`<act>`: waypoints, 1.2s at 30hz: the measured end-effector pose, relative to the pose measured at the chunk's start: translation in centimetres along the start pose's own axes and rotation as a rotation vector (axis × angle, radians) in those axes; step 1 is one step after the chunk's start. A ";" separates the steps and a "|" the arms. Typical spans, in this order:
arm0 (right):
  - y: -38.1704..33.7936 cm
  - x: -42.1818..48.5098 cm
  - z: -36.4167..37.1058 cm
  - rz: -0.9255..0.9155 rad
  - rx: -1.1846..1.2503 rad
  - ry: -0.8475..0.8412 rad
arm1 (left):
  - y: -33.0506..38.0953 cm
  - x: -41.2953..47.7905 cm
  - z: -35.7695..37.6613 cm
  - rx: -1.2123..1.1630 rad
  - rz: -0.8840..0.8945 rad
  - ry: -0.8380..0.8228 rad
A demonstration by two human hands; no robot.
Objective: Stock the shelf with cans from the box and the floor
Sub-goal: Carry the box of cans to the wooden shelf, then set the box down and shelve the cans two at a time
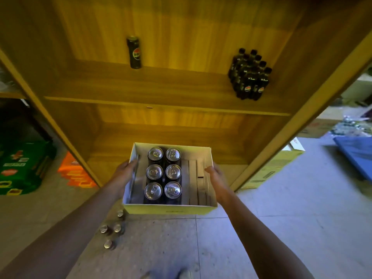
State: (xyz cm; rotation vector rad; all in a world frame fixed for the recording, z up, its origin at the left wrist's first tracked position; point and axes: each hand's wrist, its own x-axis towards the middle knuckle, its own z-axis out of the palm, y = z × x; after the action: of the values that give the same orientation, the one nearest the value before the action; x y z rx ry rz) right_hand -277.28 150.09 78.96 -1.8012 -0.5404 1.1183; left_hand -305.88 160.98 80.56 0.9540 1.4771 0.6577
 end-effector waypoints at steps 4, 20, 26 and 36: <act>1.4 0.7 -0.1 -0.014 0.005 -0.011 | -1.2 1.6 0.9 0.023 -0.039 -0.022; 29.4 20.2 5.3 -0.003 -0.047 -0.002 | -28.6 21.3 7.7 0.035 -0.054 0.056; 45.6 30.0 8.3 0.012 -0.021 0.003 | -44.0 31.9 10.5 0.028 -0.043 0.020; 61.1 38.5 11.5 0.004 -0.039 -0.007 | -59.9 41.6 13.7 0.053 -0.074 0.066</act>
State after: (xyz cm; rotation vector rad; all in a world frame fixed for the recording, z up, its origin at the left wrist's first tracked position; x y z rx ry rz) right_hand -274.14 154.47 6.05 -1.8328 -0.5662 1.1248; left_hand -302.13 164.57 6.56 0.9217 1.5879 0.6039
